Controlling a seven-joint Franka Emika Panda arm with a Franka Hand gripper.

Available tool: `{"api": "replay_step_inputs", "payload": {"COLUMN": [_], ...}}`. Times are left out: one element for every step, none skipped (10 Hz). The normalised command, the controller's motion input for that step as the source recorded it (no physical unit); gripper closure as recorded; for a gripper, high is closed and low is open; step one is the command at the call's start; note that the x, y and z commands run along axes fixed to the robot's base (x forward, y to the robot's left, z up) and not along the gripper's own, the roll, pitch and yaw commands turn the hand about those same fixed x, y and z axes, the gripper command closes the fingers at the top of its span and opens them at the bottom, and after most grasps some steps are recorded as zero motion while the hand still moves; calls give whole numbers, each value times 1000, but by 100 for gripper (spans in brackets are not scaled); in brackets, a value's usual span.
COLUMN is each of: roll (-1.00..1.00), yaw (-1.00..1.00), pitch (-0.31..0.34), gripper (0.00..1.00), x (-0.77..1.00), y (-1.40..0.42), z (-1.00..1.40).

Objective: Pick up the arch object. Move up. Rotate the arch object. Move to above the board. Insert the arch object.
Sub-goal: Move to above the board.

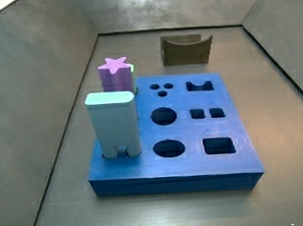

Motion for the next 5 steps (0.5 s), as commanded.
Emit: {"api": "replay_step_inputs", "payload": {"roll": [83, 84, 84, 85, 60], "yaw": [12, 14, 14, 15, -6], "pitch": [78, 82, 84, 82, 579], "gripper": [100, 100, 100, 100, 100], "x": [-3, 0, 0, -1, 185], "y": [7, 4, 2, -2, -1000], "z": [648, 488, 410, 251, -5]}}
